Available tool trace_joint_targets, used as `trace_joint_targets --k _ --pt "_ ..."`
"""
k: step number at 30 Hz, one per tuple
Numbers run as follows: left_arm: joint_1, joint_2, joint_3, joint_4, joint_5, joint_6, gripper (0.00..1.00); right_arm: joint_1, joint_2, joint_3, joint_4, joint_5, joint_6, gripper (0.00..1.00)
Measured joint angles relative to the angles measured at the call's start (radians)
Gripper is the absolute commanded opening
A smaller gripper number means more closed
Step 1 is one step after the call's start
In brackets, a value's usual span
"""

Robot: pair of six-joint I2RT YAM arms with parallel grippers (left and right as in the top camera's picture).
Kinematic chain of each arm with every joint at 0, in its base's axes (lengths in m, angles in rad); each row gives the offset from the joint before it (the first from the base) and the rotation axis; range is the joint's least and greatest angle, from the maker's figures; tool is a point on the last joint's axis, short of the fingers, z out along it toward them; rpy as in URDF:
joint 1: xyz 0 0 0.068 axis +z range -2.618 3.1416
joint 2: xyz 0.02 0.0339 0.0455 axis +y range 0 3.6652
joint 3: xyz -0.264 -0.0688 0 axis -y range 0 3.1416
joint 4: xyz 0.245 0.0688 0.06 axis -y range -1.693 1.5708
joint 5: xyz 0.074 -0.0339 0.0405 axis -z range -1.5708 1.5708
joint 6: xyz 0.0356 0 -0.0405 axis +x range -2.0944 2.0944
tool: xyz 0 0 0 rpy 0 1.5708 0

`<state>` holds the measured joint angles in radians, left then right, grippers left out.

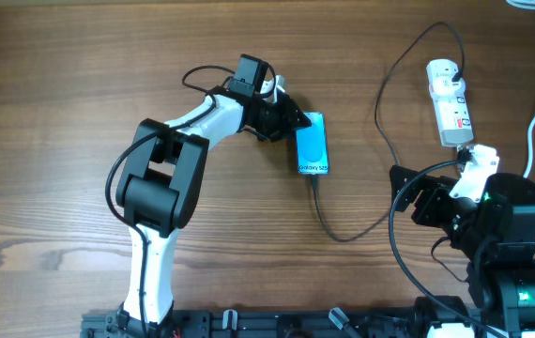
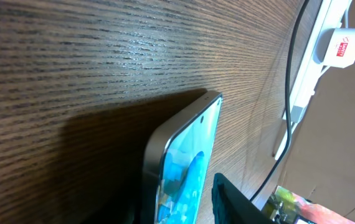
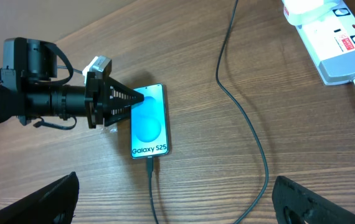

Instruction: Plug charger to phone and switch on socket

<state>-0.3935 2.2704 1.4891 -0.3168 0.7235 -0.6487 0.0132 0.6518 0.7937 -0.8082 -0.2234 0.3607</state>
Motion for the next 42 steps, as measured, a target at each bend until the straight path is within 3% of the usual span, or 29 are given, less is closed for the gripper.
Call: trace_joint_targets --k 9,11,16,18,22,25,28,30,31,35,36,42 --pt "0.072 -0.007 0.003 -0.077 0.012 0.0 0.34 0.0 0.0 0.0 -0.015 0.0 0.0 1.0" --pt "0.075 -0.008 0.004 -0.085 0.012 0.0 0.29 0.0 0.0 0.0 -0.015 0.0 0.004 1.0" --pt "0.161 -0.09 -0.031 -0.289 -0.098 0.076 0.27 0.0 0.0 0.0 -0.002 0.0 0.055 0.98" --pt "0.219 -0.18 -0.058 -0.421 -0.2 0.1 0.24 0.0 0.002 0.0 0.006 0.011 0.067 0.95" --pt "0.277 -0.635 -0.062 -0.743 -0.503 0.168 0.2 0.0 0.052 0.0 0.04 0.028 0.085 0.88" --pt "0.24 -0.955 -0.058 -0.884 -0.686 0.184 0.22 0.0 0.153 0.0 0.108 0.036 0.156 0.69" --pt "0.23 -1.183 -0.058 -1.011 -0.84 0.182 0.39 0.0 0.292 0.0 0.186 0.043 0.224 0.37" --pt "0.23 -1.318 -0.058 -1.091 -0.896 0.173 0.47 -0.016 0.356 0.002 0.188 0.049 0.261 0.05" --pt "0.23 -1.411 -0.057 -1.128 -0.918 0.172 0.49 -0.042 0.391 0.017 0.18 0.053 0.28 0.05" --pt "0.23 -1.611 -0.058 -1.167 -0.947 0.169 0.79 -0.225 0.522 0.234 0.077 0.061 0.302 0.05" --pt "0.23 -1.641 -0.058 -1.171 -0.95 0.163 0.98 -0.276 0.572 0.294 0.049 0.061 0.301 0.05" --pt "0.23 -1.662 -0.059 -1.2 -0.966 0.166 1.0 -0.381 0.973 0.577 0.014 0.064 0.302 0.05"
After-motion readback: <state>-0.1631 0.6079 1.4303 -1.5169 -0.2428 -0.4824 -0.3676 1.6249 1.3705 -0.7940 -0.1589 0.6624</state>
